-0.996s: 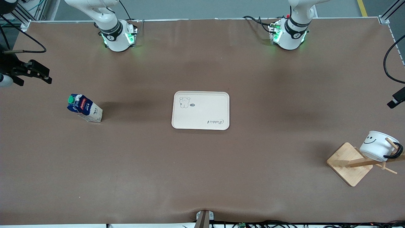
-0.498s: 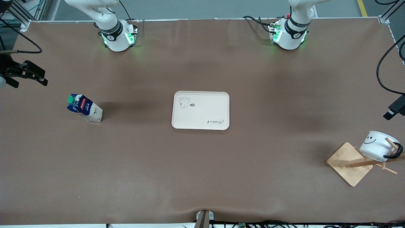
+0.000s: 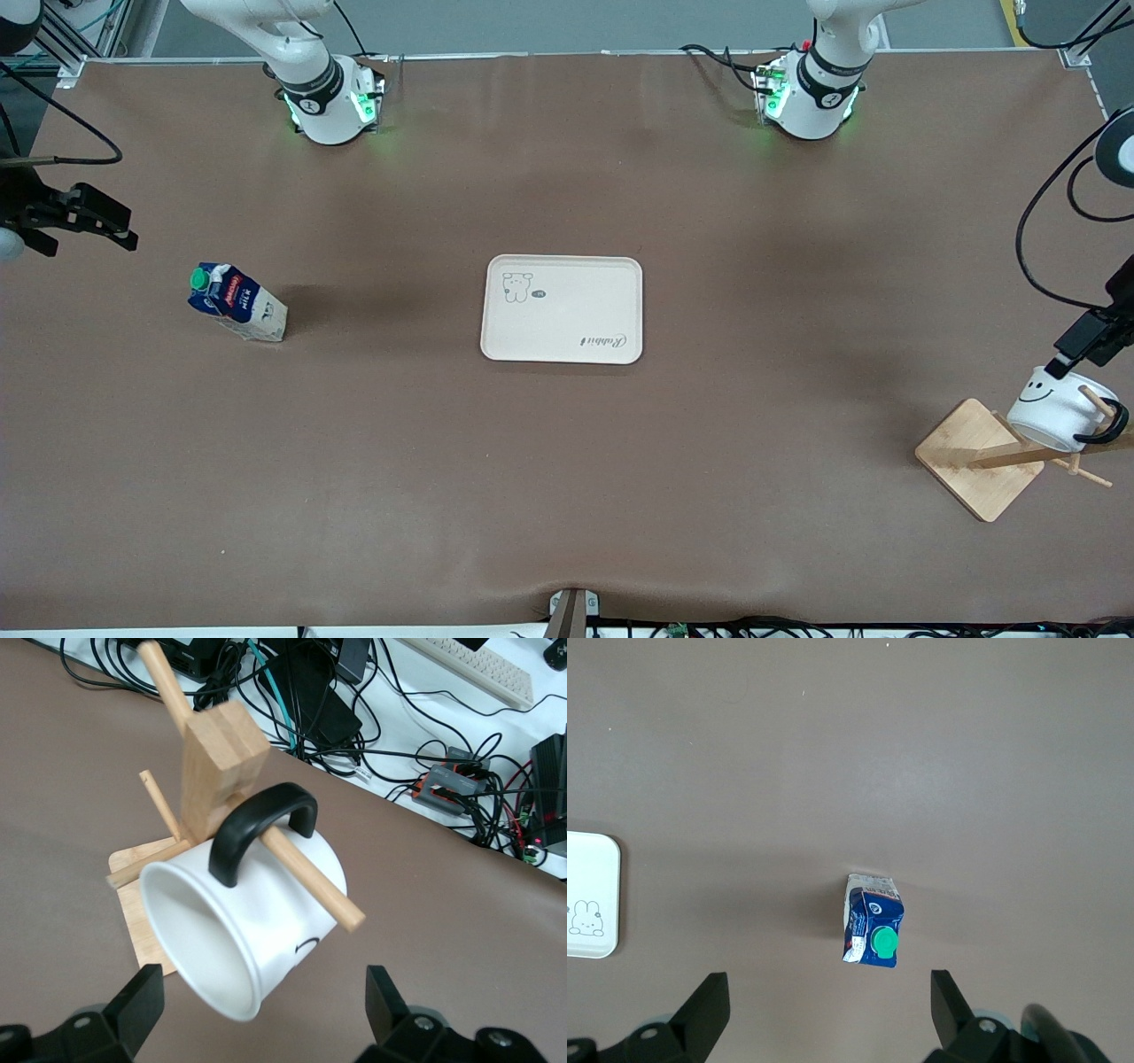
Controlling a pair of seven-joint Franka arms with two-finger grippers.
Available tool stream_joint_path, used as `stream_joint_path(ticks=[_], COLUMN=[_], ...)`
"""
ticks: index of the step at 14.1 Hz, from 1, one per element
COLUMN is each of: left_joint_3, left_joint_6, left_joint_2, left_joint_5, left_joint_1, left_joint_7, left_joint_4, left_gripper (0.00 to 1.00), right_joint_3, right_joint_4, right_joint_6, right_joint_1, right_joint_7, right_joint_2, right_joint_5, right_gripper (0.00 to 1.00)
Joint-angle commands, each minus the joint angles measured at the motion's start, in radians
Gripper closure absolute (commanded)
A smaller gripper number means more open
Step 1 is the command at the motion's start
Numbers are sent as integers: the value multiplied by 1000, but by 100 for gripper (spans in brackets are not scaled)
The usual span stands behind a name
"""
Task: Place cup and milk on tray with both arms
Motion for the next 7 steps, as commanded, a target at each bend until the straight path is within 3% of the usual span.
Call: stream_joint_path(ticks=[1, 4, 7], left_joint_3=[-20, -20, -20], left_joint_6=[52, 60, 61], left_joint_2=[32, 61, 66], left_joint_5=[-27, -27, -29], left_joint_1=[5, 5, 3], left_joint_7=[41, 117, 125], left_joint_4=[18, 50, 61], left_gripper=[0, 2, 27], right_joint_3=[6, 6, 4], right_joint_4=[21, 23, 24], right_joint_6=[-14, -17, -8], right_joint_1=[-5, -6, -11], right_joint_7=[-3, -1, 0], right_joint_2=[9, 11, 20], right_joint_5=[-15, -15, -6], right_gripper=[0, 0, 0])
